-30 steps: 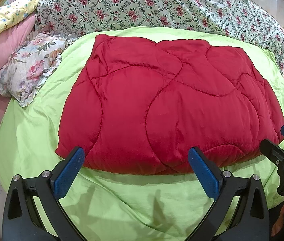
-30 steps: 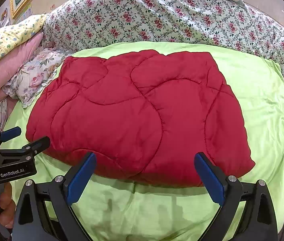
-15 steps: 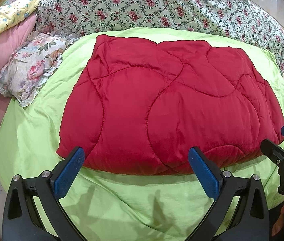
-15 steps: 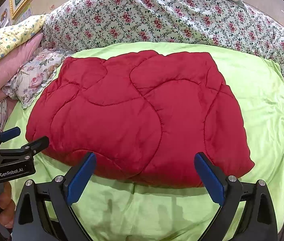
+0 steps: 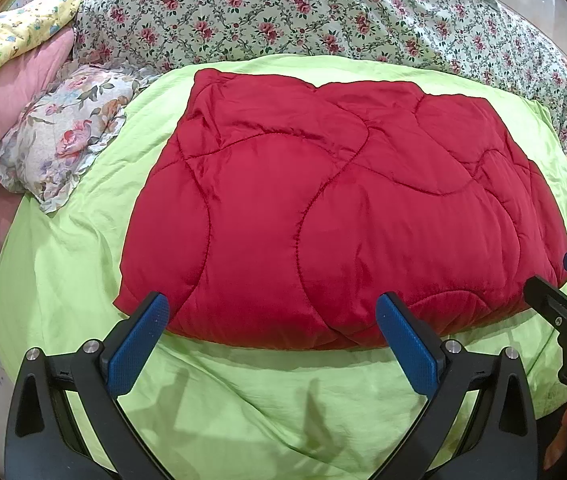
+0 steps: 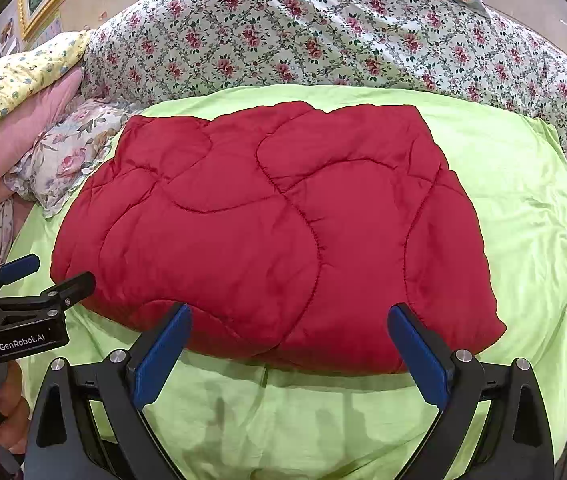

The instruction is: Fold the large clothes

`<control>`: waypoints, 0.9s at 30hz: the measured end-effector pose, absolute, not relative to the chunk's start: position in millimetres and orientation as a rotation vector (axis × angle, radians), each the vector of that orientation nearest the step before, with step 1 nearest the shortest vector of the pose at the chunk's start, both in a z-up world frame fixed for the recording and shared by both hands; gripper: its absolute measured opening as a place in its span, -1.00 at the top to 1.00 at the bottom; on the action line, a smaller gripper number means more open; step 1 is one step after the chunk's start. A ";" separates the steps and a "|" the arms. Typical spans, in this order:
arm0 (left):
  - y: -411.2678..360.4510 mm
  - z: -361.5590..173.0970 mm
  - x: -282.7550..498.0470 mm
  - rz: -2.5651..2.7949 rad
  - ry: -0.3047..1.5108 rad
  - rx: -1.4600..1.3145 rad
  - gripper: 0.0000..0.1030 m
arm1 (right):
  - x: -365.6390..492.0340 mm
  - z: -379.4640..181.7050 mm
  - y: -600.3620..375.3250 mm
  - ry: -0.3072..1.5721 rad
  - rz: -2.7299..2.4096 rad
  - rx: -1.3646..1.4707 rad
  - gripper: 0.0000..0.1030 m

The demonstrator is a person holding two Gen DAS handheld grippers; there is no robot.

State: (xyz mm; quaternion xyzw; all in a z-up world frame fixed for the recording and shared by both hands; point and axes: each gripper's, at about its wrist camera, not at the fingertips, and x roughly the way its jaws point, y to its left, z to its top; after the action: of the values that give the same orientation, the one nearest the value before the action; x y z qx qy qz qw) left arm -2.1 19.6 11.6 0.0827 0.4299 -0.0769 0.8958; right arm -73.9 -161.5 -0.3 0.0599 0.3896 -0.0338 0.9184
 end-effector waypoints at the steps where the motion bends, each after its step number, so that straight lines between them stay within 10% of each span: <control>1: 19.6 11.7 -2.0 -0.160 0.891 0.171 -1.00 | -74.0 -0.3 -161.6 0.801 -0.071 0.124 -0.92; 27: 11.0 12.1 -1.7 -0.180 0.886 0.146 -1.00 | -73.7 -2.5 -162.2 0.796 -0.077 0.144 -0.92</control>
State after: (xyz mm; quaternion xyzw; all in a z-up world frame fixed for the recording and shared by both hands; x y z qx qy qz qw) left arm -1.7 11.0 12.1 0.0704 0.4276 -0.0868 0.8970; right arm -73.7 -162.2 -2.5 0.0702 0.3870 -0.0377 0.9187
